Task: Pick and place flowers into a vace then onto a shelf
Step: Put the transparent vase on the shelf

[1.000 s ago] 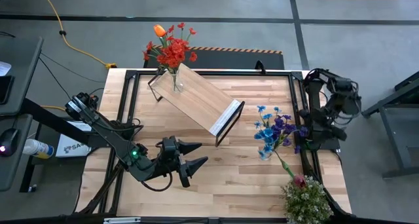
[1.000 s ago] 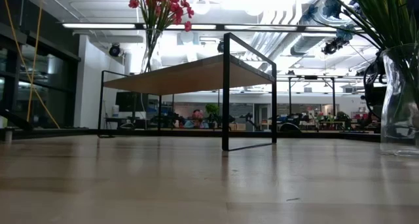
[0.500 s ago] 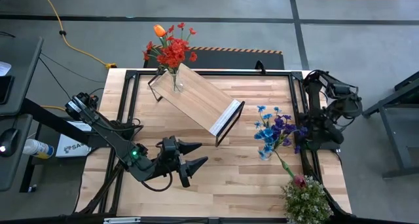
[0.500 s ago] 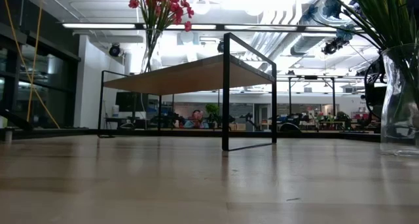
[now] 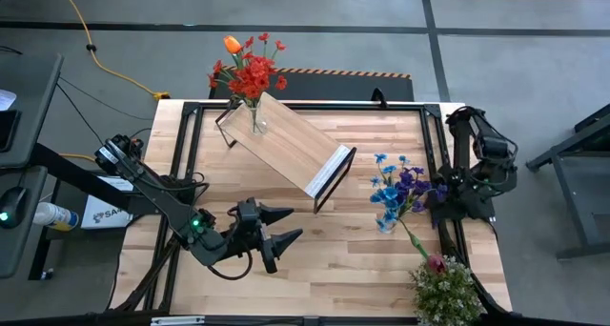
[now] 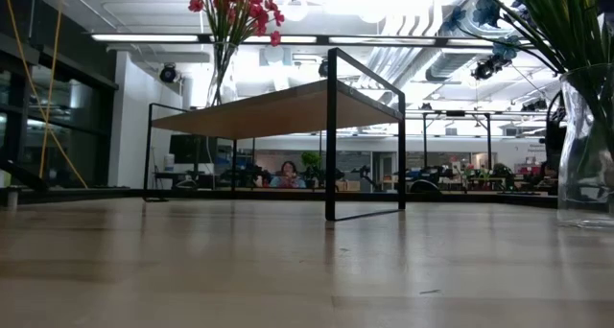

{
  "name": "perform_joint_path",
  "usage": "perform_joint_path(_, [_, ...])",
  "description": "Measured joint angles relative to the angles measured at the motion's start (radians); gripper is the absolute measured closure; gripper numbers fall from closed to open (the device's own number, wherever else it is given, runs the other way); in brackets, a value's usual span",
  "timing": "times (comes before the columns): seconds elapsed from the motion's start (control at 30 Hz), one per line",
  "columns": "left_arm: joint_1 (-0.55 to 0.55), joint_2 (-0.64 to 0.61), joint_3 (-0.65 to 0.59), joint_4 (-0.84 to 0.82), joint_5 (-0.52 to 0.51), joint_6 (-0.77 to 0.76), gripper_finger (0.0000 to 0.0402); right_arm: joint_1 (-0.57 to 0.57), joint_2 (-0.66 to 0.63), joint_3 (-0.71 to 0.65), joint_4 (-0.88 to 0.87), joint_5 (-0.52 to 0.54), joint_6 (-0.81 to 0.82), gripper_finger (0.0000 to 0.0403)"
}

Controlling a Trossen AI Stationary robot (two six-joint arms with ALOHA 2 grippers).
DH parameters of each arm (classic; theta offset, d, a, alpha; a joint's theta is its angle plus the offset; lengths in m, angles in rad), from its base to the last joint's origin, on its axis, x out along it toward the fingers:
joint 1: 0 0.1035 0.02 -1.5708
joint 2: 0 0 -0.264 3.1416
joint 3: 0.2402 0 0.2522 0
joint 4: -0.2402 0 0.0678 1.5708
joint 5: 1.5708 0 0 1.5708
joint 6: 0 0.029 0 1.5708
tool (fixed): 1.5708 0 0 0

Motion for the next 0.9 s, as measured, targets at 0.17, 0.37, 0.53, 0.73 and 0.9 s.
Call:
perform_joint_path(0.17, [0.000,0.000,0.000,-0.002,0.024,0.000,0.0064,-0.074,0.000,0.011,0.052,-0.111,0.028,0.0148])
perform_joint_path(0.37, [0.000,0.000,0.000,-0.004,0.054,0.000,0.0064,-0.103,0.000,0.012,0.136,-0.255,-0.029,0.0146])
perform_joint_path(0.53, [0.000,0.000,0.000,-0.004,0.054,0.000,0.0064,-0.103,0.002,0.011,0.089,-0.347,0.021,0.0148])
perform_joint_path(0.73, [0.000,0.000,0.000,-0.003,0.054,0.000,0.0064,-0.103,0.023,-0.075,0.137,-0.285,0.074,0.0147])
perform_joint_path(0.9, [0.000,0.000,0.000,-0.003,0.054,0.012,0.0064,-0.103,0.032,-0.191,0.278,-0.228,0.128,0.0147])
